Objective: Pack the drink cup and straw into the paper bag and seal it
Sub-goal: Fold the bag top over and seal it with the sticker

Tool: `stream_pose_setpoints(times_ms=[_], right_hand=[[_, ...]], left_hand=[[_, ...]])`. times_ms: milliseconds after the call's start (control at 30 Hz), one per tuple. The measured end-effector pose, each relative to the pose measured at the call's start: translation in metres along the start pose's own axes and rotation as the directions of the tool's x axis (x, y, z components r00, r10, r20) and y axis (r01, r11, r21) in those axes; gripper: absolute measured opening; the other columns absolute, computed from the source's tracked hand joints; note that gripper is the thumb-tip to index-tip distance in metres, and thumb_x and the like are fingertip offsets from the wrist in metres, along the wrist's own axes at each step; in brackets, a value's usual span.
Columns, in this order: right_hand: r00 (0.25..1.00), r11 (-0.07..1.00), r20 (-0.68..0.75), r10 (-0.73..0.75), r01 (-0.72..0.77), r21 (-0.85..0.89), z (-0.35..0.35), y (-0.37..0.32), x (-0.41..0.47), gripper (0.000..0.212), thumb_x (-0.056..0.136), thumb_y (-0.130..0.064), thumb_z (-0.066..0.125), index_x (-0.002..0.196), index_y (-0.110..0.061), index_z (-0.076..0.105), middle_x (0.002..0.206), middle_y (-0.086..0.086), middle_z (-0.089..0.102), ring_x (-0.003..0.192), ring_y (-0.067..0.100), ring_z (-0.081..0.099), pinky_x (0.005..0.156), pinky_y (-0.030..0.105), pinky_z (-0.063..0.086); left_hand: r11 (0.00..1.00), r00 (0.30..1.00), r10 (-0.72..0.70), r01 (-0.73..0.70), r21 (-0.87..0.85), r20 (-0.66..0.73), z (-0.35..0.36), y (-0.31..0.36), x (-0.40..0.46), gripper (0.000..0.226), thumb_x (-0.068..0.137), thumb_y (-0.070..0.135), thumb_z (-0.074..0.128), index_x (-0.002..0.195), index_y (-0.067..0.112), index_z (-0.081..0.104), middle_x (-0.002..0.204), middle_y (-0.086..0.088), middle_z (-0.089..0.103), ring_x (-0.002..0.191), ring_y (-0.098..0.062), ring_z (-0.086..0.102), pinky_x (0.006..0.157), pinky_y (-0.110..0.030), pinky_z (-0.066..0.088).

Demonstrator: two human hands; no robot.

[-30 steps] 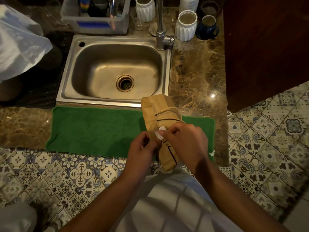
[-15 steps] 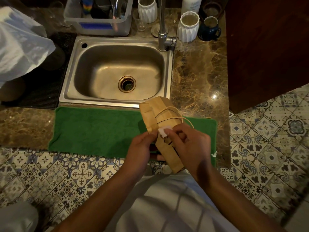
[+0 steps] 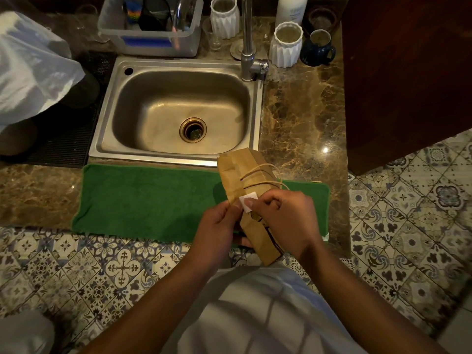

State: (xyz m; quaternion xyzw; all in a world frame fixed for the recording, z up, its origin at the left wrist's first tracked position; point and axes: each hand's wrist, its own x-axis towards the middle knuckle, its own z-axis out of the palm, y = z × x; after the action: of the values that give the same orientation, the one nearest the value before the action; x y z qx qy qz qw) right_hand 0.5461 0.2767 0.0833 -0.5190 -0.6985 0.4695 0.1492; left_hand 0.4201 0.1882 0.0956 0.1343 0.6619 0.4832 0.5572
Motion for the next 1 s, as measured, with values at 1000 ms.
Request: stream_pose_setpoints(times_ms=[1000], right_hand=[[0.998, 0.922, 0.029, -0.061, 0.067, -0.381, -0.007, 0.006, 0.018, 0.060, 0.078, -0.081, 0.054, 0.065, -0.023, 0.050, 0.054, -0.007, 0.058, 0.053, 0.004, 0.053, 0.048, 0.027, 0.037]], left_hand=[[0.884, 0.964, 0.258, -0.207, 0.420, -0.069, 0.000, -0.011, 0.019, 0.050, 0.109, 0.037, 0.042, 0.076, 0.005, 0.062, 0.049, 0.007, 0.049, 0.046, -0.008, 0.045, 0.049, -0.031, 0.035]])
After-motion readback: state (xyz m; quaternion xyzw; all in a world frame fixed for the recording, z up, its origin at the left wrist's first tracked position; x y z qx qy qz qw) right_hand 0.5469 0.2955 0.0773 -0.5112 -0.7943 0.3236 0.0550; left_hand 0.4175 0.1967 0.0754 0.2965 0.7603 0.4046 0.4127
